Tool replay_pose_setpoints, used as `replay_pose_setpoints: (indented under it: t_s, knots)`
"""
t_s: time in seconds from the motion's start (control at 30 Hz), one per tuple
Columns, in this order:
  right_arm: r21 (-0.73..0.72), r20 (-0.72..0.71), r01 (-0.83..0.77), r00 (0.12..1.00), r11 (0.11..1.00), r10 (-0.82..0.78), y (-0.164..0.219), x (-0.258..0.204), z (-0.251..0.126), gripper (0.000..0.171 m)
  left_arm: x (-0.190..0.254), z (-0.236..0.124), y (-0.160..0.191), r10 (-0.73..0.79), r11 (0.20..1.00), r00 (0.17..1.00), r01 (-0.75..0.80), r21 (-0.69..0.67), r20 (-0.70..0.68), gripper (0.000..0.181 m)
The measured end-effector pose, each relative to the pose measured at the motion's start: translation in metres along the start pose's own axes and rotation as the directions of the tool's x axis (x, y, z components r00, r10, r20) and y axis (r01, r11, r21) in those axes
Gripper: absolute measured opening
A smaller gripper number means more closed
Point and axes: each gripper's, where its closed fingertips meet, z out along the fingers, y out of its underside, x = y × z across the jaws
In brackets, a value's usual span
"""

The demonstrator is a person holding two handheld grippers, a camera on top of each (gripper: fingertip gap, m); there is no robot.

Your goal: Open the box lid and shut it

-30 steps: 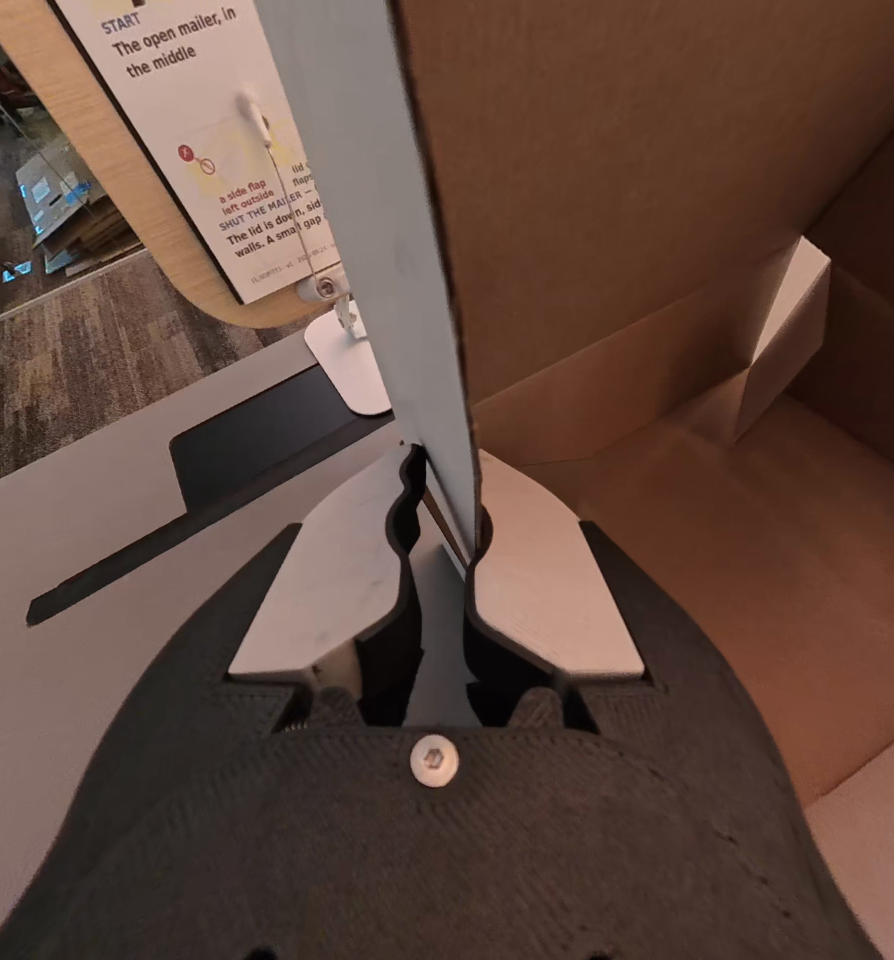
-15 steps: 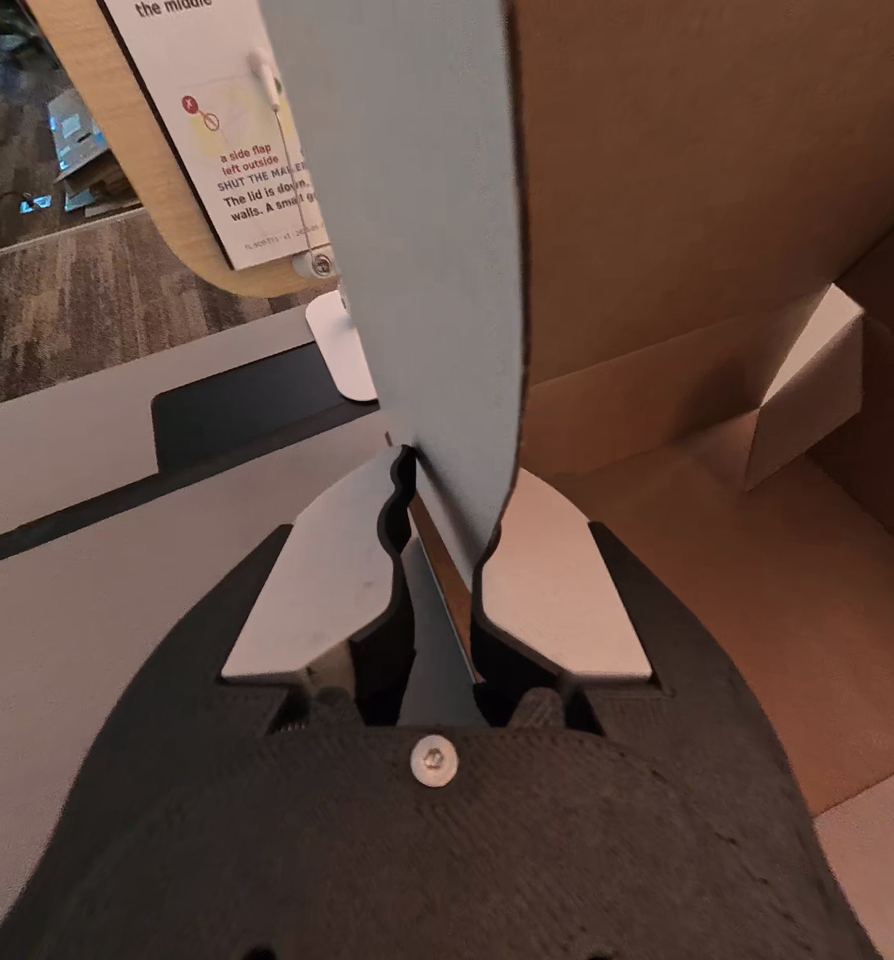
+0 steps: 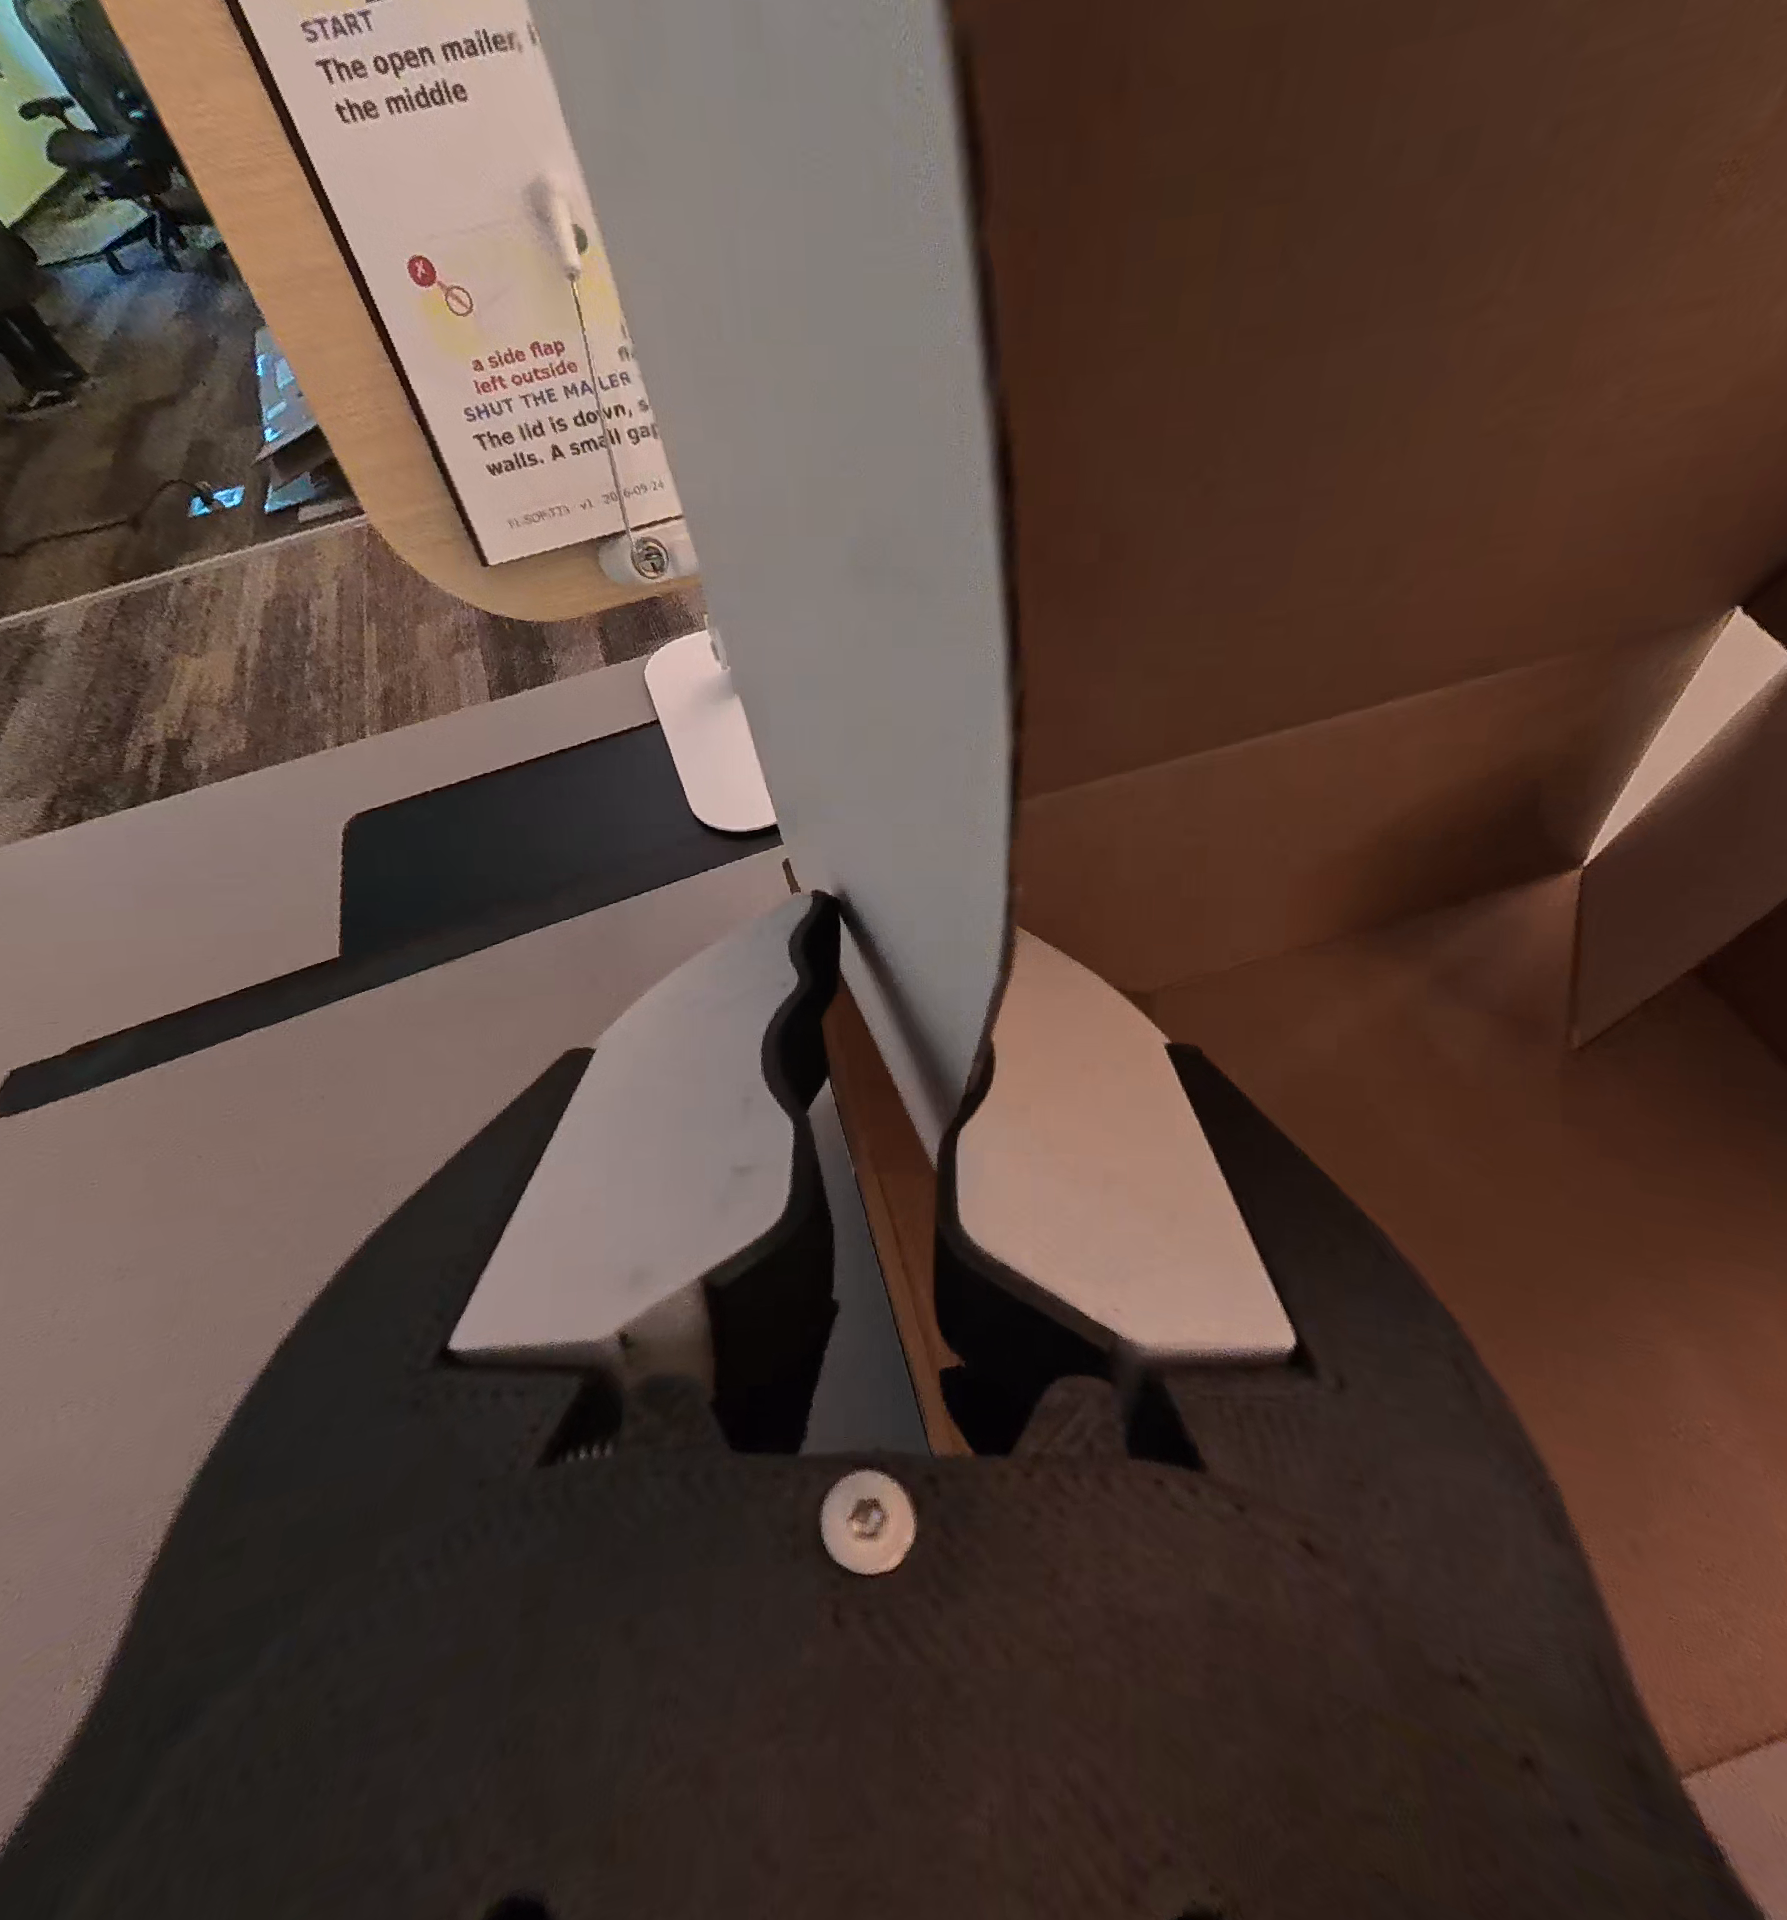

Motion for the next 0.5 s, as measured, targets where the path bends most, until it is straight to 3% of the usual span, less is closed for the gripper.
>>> replay_pose_setpoints:
  t_s: [0.03,0.17,0.27,0.33,0.4,0.5]
  knots:
    - [-0.051,-0.017,-0.011,1.000,0.999,0.010,-0.002,-0.003,0.006,0.048,0.000,0.000,0.000,0.000,1.000,1.000,0.000,0.004,0.004,0.017]
    - [-0.276,-0.275,-0.009,0.959,0.961,-0.070,0.003,0.018,0.029,0.038,0.004,-0.002,-0.004,0.011,0.999,1.000,-0.012,0.032,0.012,0.014]
    - [-0.467,-0.405,-0.043,0.898,0.883,-0.171,0.024,0.044,0.038,0.027,0.013,-0.006,-0.007,0.032,0.998,0.999,-0.031,0.046,-0.026,0.011]
    - [-0.518,-0.382,-0.041,0.905,0.854,-0.189,0.031,0.045,0.035,0.018,0.027,-0.012,-0.014,0.051,0.997,0.988,-0.041,0.071,-0.147,0.028]
    - [-0.535,-0.351,0.022,0.903,0.844,-0.246,0.031,0.047,0.021,0.006,0.042,-0.028,-0.019,0.088,0.996,0.931,-0.070,0.062,-0.354,0.044]
    - [-0.531,-0.142,0.210,0.933,0.821,-0.330,0.037,0.030,0.006,0.003,0.031,-0.070,-0.017,0.104,0.992,0.787,-0.127,0.005,-0.608,0.035]
